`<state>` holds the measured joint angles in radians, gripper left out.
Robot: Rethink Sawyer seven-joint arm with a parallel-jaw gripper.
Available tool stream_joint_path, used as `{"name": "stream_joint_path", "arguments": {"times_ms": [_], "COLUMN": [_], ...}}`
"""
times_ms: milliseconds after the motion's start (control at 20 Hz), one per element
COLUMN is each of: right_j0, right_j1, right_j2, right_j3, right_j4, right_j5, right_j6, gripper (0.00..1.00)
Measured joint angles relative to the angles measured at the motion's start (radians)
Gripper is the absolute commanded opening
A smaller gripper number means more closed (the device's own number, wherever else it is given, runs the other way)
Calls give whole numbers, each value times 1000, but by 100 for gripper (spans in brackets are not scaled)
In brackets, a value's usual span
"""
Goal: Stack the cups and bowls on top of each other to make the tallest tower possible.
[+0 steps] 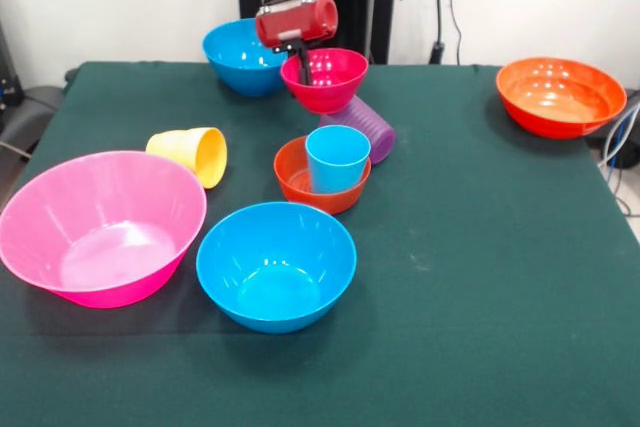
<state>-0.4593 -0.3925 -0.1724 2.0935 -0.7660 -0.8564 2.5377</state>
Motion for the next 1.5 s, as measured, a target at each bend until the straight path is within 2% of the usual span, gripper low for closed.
{"name": "stream_joint_path", "arguments": {"times_ms": [250, 1500], "right_j0": [-34, 48], "right_j1": [-19, -36], "right_j2": [35, 65], "right_j3": [-3, -28], "right_j4": [2, 89], "right_j5": [32, 35], "right_j6": [1, 1], "gripper": [0, 0]}}
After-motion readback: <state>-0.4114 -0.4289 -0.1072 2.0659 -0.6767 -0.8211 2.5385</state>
